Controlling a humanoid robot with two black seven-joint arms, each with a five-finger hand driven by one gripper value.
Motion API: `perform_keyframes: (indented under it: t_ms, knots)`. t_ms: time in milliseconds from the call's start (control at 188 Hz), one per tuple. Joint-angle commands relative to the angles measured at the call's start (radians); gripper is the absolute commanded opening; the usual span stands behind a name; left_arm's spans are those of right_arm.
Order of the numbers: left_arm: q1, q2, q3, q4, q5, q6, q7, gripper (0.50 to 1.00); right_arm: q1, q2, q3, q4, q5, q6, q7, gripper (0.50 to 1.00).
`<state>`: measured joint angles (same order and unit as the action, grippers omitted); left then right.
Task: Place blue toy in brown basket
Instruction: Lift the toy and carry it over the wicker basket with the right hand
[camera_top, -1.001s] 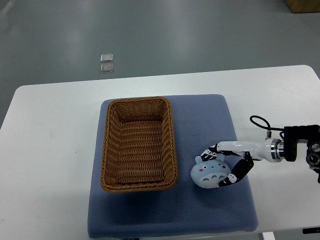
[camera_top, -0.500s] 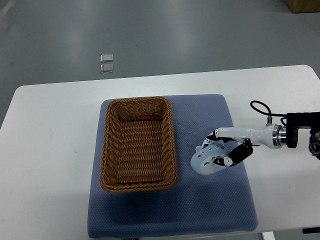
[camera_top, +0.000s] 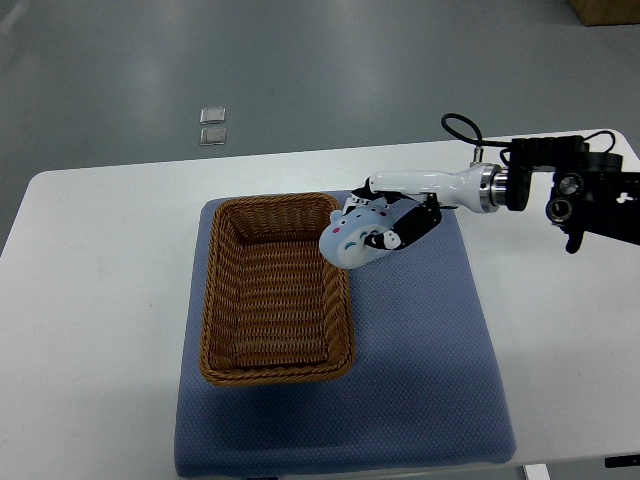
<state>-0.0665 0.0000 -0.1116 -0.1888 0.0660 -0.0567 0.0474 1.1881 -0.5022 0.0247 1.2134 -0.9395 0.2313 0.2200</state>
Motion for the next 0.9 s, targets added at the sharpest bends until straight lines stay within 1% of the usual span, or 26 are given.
perform_keyframes:
  t_ms: [0, 149, 256, 325, 394, 458, 522, 650, 783, 878, 884, 889, 894]
  knots:
    - [-0.001, 0.0, 0.0, -0.001, 0.0, 0.0, 0.0, 1.0, 0.034, 0.128, -0.028, -0.11, 0.031, -0.009, -0.001, 0.5]
    - [-0.001, 0.0, -0.002, -0.005, 0.0, 0.0, 0.0, 1.0, 0.036, 0.316, -0.046, -0.241, 0.042, -0.02, -0.001, 0.5]
    - [-0.001, 0.0, -0.002, -0.009, 0.0, 0.0, 0.0, 1.0, 0.024, 0.399, -0.071, -0.314, 0.034, -0.026, -0.001, 0.5]
    - [-0.001, 0.0, -0.002, -0.012, 0.0, -0.002, 0.0, 1.0, 0.015, 0.445, -0.107, -0.363, 0.022, -0.056, 0.001, 0.5]
    - [-0.001, 0.0, -0.002, -0.012, 0.0, -0.002, 0.0, 1.0, -0.001, 0.476, -0.143, -0.382, 0.022, -0.086, 0.001, 0.5]
    - [-0.001, 0.0, 0.0, -0.012, 0.0, -0.002, 0.0, 1.0, -0.01, 0.494, -0.158, -0.39, 0.021, -0.104, 0.001, 0.5]
    - [-0.001, 0.0, 0.0, -0.012, 0.0, -0.002, 0.0, 1.0, -0.019, 0.499, -0.16, -0.4, 0.021, -0.107, 0.001, 0.5]
    - [-0.001, 0.0, 0.0, -0.011, 0.0, -0.002, 0.0, 1.0, -0.042, 0.499, -0.161, -0.406, 0.019, -0.11, 0.002, 0.5]
    - [-0.001, 0.0, 0.0, -0.003, 0.0, -0.002, 0.0, 1.0, -0.062, 0.499, -0.161, -0.406, 0.013, -0.136, 0.007, 0.5]
    - [-0.001, 0.0, 0.0, -0.005, 0.0, -0.002, 0.0, 1.0, -0.065, 0.499, -0.16, -0.408, 0.01, -0.141, 0.007, 0.5]
    - [-0.001, 0.0, 0.0, -0.005, 0.0, -0.002, 0.0, 1.0, -0.065, 0.499, -0.16, -0.408, 0.01, -0.141, 0.007, 0.517]
    - [-0.001, 0.0, 0.0, -0.005, 0.0, -0.002, 0.0, 1.0, -0.065, 0.499, -0.16, -0.408, 0.01, -0.141, 0.007, 0.517]
    - [-0.001, 0.0, 0.0, -0.005, 0.0, -0.002, 0.0, 1.0, -0.067, 0.499, -0.16, -0.408, 0.01, -0.141, 0.007, 0.577]
